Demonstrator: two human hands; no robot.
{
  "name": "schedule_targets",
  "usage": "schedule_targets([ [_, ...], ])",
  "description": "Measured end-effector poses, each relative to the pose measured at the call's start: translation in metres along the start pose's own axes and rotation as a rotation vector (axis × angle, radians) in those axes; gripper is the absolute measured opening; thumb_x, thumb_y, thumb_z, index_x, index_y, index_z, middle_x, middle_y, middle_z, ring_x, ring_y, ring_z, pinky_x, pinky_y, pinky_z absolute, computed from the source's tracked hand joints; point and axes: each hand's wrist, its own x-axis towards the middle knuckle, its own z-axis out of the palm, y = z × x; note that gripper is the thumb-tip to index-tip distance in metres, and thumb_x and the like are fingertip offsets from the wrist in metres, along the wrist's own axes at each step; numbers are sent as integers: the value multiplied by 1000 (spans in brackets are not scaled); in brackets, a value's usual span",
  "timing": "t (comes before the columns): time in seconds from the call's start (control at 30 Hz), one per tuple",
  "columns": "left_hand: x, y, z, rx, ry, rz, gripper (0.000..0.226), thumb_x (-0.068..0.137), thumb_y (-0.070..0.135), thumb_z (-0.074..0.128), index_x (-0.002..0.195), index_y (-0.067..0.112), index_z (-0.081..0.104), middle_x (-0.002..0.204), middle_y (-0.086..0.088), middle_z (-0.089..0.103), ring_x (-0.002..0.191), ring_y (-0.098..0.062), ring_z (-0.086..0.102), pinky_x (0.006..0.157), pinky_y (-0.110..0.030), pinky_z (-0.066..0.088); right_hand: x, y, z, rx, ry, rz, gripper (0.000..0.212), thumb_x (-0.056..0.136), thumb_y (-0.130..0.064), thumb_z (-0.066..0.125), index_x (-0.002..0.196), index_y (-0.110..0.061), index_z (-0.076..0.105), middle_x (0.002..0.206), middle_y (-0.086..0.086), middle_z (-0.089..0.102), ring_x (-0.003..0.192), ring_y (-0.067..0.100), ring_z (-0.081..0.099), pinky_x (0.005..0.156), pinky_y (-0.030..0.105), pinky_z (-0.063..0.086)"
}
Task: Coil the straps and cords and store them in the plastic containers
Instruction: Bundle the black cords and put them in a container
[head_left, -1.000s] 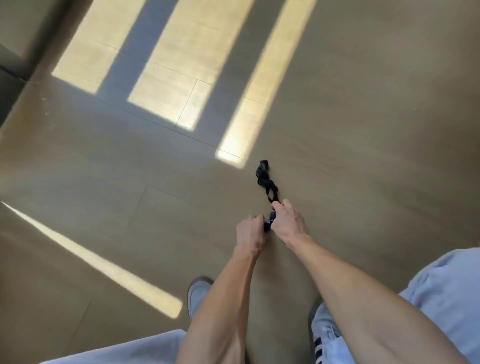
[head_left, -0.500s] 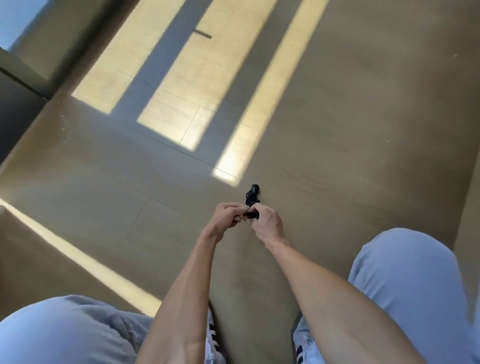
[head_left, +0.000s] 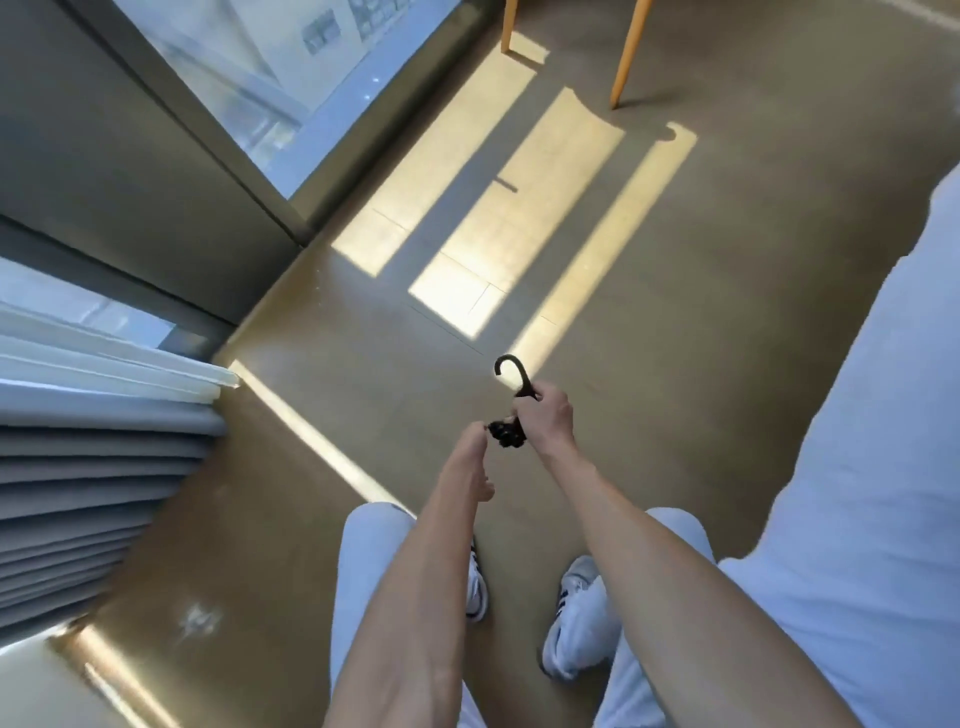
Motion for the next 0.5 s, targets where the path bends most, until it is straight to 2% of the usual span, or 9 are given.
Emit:
schedule_targets([
  [0.07, -72, -9, -10, -334, -196, -105, 48, 92, 38, 55, 118, 0, 41, 123, -29, 52, 104, -41, 60, 90, -38, 48, -54, -50, -22, 57, -72, 24, 12, 67, -6, 51, 68, -3, 62, 64, 12, 69, 58, 22, 61, 53, 24, 49],
  [0.1, -107, -13, -14, -528, -313, -114, 44, 94, 36, 54, 114, -2, 45, 117, -29, 57, 99, -41, 63, 91, -37, 47, -80, -73, -32, 66, -118, 44, 13, 64, -7, 50, 65, -5, 63, 63, 14, 68, 60, 25, 61, 59, 30, 50],
  [0.17, -171, -18, -25, -879, -439, -63, 38, 98, 41, 46, 99, 3, 54, 85, -21, 66, 71, -33, 67, 78, -34, 52, -130, -114, -53, 60, -189, 94, 14, 60, -6, 50, 52, -11, 60, 55, 12, 63, 57, 27, 56, 62, 39, 48],
  [0.2, -199, -19, -33, -972, -431, -16, 42, 99, 44, 44, 96, 4, 56, 77, -19, 65, 66, -30, 65, 71, -35, 53, -153, -131, -62, 48, -212, 115, 20, 60, -4, 49, 44, -12, 57, 53, 11, 60, 56, 27, 54, 61, 39, 45],
  [0.23, -224, -17, -42, -1012, -415, 20, 44, 99, 45, 46, 97, 3, 58, 79, -19, 66, 69, -30, 64, 68, -37, 52, -174, -146, -69, 36, -235, 126, 24, 60, -3, 47, 40, -13, 55, 54, 11, 58, 56, 26, 52, 61, 38, 43],
  [0.3, -269, -10, -60, -947, -409, 94, 37, 100, 37, 52, 95, 1, 60, 78, -18, 69, 71, -28, 61, 67, -37, 50, -210, -172, -81, 15, -251, 142, 21, 60, -5, 45, 44, -15, 55, 58, 13, 58, 58, 26, 51, 61, 37, 43],
  [0.4, -315, 4, -89, -659, -373, 241, 22, 102, 16, 45, 82, 8, 51, 73, -11, 63, 56, -19, 60, 59, -26, 44, -245, -200, -91, 3, -163, 138, 13, 65, -11, 49, 54, -13, 56, 51, 5, 56, 52, 23, 49, 53, 28, 39],
  [0.5, -343, 14, -116, -464, -298, 375, 25, 104, 8, 40, 81, 6, 51, 84, -12, 58, 52, -17, 65, 67, -29, 46, -261, -218, -89, 72, -20, 92, 23, 78, -29, 59, 61, -13, 60, 52, 0, 57, 53, 22, 50, 51, 28, 36],
])
